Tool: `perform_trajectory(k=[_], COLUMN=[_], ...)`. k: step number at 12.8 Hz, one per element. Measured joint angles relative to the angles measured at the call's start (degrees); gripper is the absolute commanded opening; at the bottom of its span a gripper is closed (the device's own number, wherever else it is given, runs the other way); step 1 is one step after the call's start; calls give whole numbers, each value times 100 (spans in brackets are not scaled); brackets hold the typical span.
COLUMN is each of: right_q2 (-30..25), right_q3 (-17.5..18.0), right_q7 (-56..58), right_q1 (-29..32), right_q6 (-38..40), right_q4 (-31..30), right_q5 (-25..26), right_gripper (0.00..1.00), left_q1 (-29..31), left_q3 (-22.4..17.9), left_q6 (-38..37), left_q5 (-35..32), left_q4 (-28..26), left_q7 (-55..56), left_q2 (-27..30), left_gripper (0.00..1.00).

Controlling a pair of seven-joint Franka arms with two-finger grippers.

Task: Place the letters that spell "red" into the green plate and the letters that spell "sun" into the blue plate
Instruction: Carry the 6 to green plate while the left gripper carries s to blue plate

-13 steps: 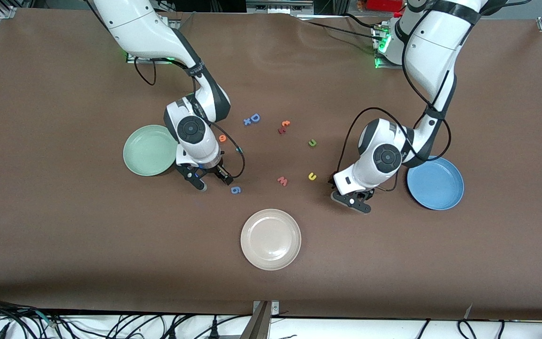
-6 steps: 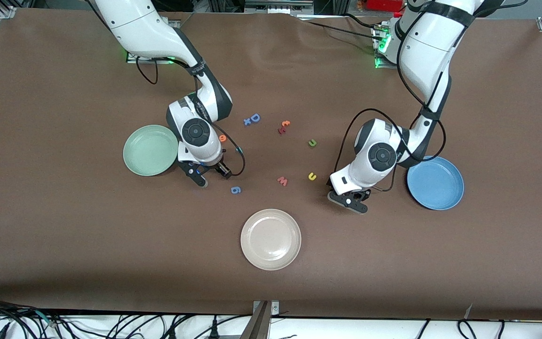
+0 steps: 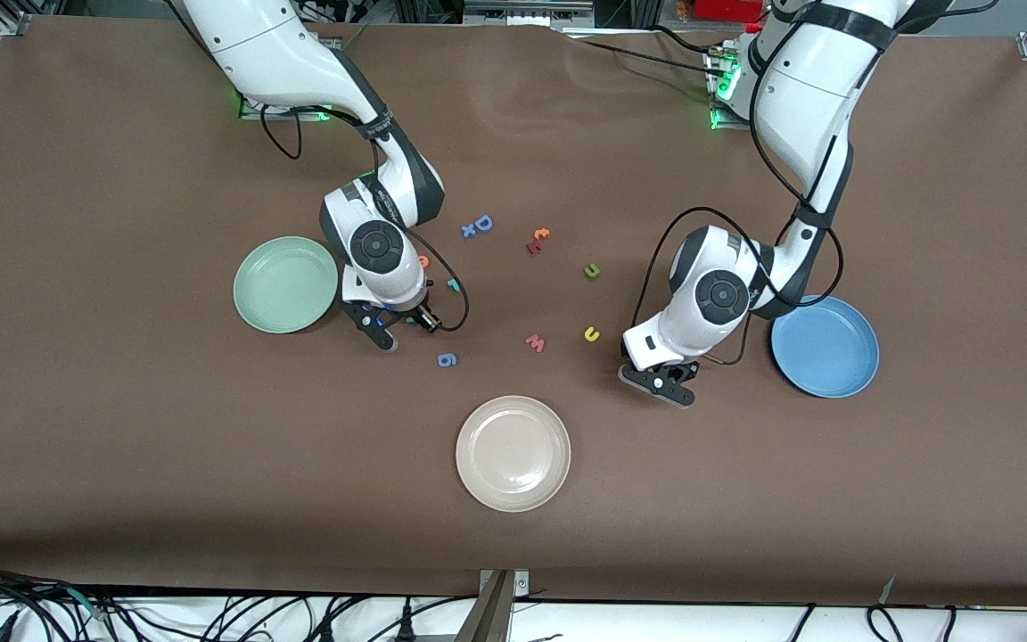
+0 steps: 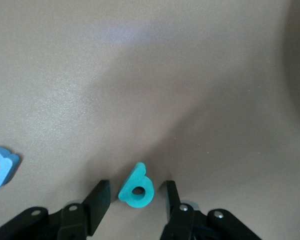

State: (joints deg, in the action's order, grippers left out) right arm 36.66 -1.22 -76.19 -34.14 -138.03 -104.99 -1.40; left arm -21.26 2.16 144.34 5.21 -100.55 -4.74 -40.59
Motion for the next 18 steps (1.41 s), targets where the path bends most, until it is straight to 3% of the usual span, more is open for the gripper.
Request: perform_trajectory(k=[2, 6, 9, 14, 18], right_q2=[-31, -35, -162, -829, -1544], right_q3=[0, 1, -32, -557, -1113], right_q7=[0, 2, 319, 1681, 2970], right_q1=[1, 0, 3, 42, 81], right_q6=[28, 36, 422, 1572, 1718], right_q4=[4, 9, 97, 19, -986], right_q5=[0, 0, 5, 5, 4], right_gripper=[22, 22, 22, 22, 19], left_q1=[-15, -24, -4, 291, 555], left_q3=[-7, -32, -312, -622, -1099], left_q6=[0, 1, -23, -900, -2015], left_q5=[0, 0, 0, 20, 204], left_q4=[11, 43, 147, 289, 296], left_q7=[0, 0, 0, -949, -2192], left_q2=[0, 4, 13, 303, 679], left_gripper=[17, 16, 18, 18, 19])
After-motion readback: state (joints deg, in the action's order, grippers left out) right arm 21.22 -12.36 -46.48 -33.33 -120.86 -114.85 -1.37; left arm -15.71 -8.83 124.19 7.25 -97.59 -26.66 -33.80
